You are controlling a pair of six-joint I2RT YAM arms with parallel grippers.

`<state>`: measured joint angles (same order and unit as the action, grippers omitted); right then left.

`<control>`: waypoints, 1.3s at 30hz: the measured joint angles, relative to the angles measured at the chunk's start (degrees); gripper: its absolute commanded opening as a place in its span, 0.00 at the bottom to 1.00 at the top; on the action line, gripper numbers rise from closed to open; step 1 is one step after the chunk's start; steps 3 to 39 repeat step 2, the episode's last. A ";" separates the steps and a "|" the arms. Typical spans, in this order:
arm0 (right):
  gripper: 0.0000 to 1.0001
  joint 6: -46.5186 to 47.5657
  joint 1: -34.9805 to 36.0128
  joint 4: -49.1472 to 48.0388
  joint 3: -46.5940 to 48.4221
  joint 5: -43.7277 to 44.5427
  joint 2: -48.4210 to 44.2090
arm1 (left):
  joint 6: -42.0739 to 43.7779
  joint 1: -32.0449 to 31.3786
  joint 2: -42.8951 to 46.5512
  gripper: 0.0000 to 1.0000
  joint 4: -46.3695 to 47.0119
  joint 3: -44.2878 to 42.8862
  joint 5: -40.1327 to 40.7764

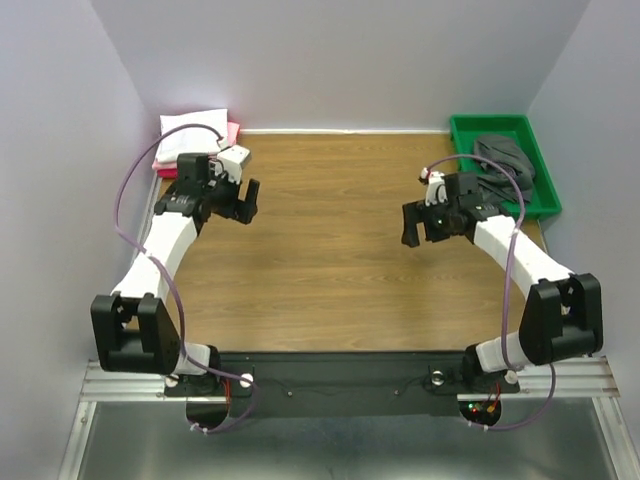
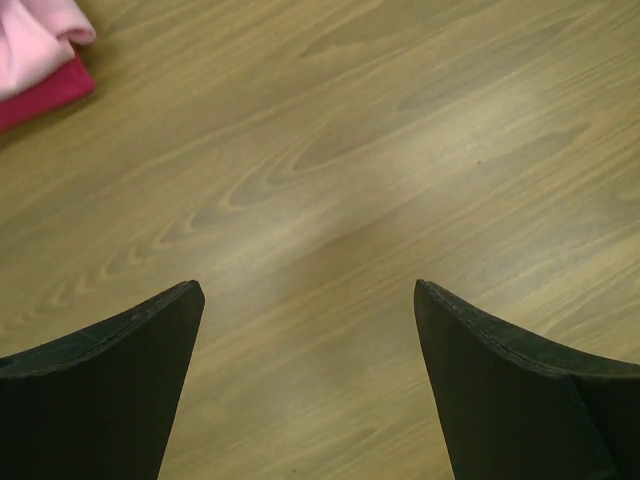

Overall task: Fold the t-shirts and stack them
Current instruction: Neatly place the folded tshirt to the corner

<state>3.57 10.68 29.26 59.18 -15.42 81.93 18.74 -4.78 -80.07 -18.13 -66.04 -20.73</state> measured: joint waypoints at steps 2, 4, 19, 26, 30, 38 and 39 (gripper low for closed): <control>1.00 0.02 0.00 0.42 -1.64 -0.48 -0.96 | -0.57 0.02 2.47 0.99 0.11 2.80 1.05; 1.00 0.02 0.00 0.42 -1.64 -0.48 -0.96 | -0.57 0.02 2.47 0.99 0.11 2.80 1.05; 1.00 0.02 0.00 0.42 -1.64 -0.48 -0.96 | -0.57 0.02 2.47 0.99 0.11 2.80 1.05; 1.00 0.02 0.00 0.42 -1.64 -0.48 -0.96 | -0.57 0.02 2.47 0.99 0.11 2.80 1.05; 1.00 0.02 0.00 0.42 -1.64 -0.48 -0.96 | -0.57 0.02 2.47 0.99 0.11 2.80 1.05; 1.00 0.02 0.00 0.42 -1.64 -0.48 -0.96 | -0.57 0.02 2.47 0.99 0.11 2.80 1.05; 1.00 0.02 0.00 0.42 -1.64 -0.48 -0.96 | -0.57 0.02 2.47 0.99 0.11 2.80 1.05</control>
